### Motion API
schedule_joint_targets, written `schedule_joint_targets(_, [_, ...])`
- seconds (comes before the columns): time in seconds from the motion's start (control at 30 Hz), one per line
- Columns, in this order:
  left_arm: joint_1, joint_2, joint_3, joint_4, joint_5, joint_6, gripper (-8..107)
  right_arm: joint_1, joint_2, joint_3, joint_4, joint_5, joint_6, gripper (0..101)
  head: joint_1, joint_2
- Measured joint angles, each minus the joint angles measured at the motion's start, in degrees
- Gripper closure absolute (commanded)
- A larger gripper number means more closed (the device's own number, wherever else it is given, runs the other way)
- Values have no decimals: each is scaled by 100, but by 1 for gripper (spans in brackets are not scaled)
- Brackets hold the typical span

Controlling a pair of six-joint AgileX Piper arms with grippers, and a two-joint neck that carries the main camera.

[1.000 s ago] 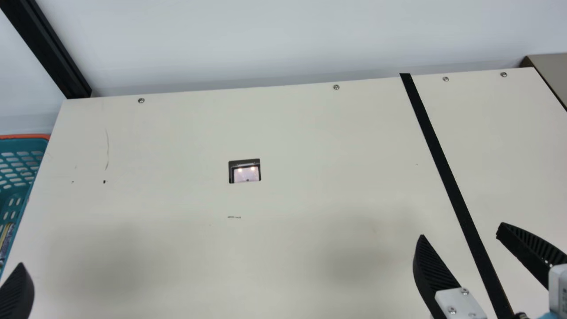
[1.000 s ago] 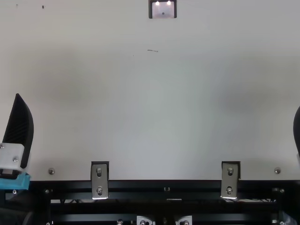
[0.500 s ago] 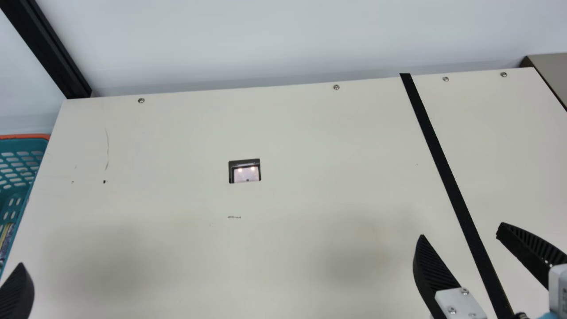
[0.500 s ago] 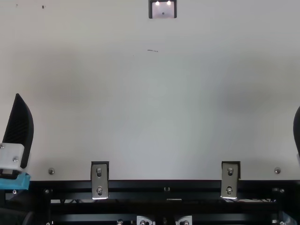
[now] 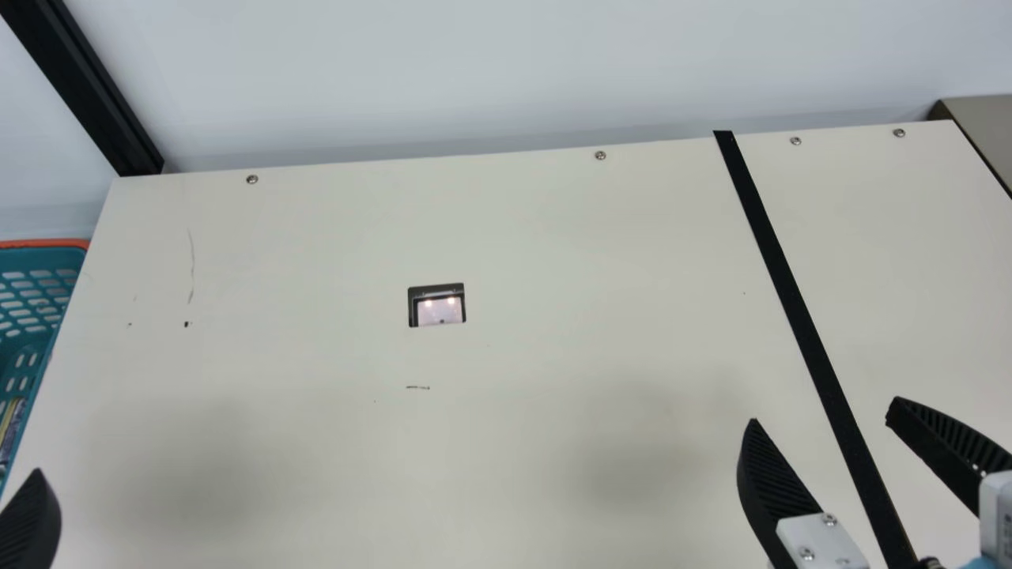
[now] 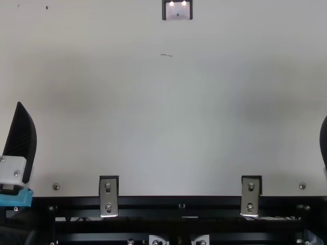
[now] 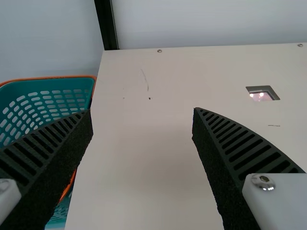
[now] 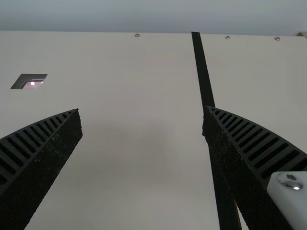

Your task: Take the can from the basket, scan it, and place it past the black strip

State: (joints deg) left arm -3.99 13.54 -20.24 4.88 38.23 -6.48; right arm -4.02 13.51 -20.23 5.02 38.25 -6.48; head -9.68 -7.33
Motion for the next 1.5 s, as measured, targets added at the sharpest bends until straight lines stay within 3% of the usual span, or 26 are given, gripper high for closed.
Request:
schedule_joint_targets(0.53, [0, 0, 0, 0, 0, 0, 9, 0, 0, 0, 0, 0, 0, 0, -29, 59])
schedule_joint_targets(0.83, [0, 0, 0, 0, 0, 0, 9, 0, 0, 0, 0, 0, 0, 0, -29, 674])
schedule_joint_targets(1.3, [0, 0, 0, 0, 0, 0, 9, 0, 0, 0, 0, 0, 0, 0, -323, 1642])
schedule_joint_targets(1.5, [0, 0, 0, 0, 0, 0, 9, 0, 0, 0, 0, 0, 0, 0, -645, 1730])
